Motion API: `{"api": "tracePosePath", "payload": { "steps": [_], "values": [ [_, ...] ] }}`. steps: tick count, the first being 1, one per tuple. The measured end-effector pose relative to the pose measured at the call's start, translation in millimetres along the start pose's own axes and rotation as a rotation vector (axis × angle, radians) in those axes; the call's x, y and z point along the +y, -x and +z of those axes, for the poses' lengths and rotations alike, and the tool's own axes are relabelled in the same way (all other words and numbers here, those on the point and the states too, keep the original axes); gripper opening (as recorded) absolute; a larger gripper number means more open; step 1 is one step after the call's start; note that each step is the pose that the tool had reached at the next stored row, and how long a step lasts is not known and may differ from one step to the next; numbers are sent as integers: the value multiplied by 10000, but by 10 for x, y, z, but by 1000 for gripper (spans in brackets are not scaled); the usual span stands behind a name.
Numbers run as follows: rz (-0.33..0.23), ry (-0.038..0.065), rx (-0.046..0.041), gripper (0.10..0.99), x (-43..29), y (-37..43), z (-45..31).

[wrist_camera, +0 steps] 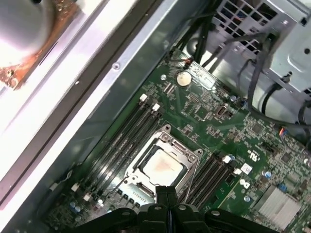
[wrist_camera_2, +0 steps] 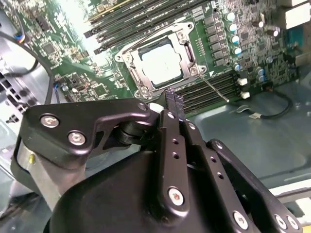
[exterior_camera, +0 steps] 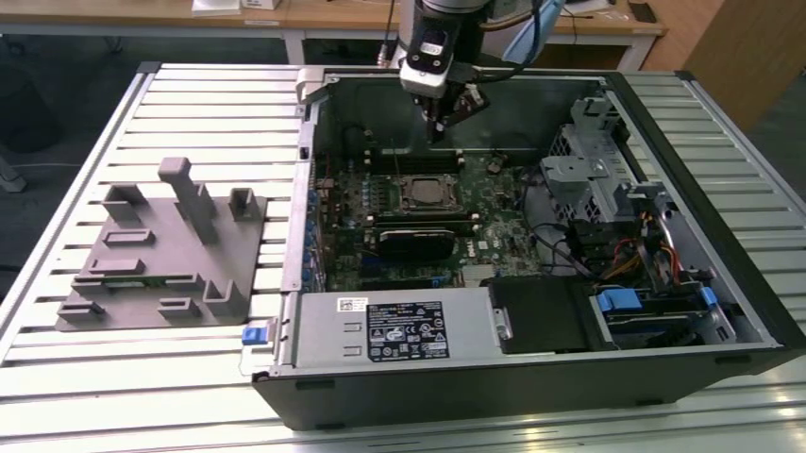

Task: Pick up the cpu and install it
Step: 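Install the first cpu locking lever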

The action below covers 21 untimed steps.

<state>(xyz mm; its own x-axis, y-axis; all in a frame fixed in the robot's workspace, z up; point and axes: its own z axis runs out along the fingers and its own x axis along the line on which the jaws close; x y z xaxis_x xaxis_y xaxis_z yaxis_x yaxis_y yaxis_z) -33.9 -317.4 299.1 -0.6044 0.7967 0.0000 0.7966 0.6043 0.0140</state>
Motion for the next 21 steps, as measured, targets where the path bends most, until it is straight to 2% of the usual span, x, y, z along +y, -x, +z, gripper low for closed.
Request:
{"api": "tracePosePath", "payload": {
  "steps": [9,21],
  "values": [
    [-924,0,13,106,0,0,0],
    [-3011,0,42,106,0,0,3]
  ]
}}
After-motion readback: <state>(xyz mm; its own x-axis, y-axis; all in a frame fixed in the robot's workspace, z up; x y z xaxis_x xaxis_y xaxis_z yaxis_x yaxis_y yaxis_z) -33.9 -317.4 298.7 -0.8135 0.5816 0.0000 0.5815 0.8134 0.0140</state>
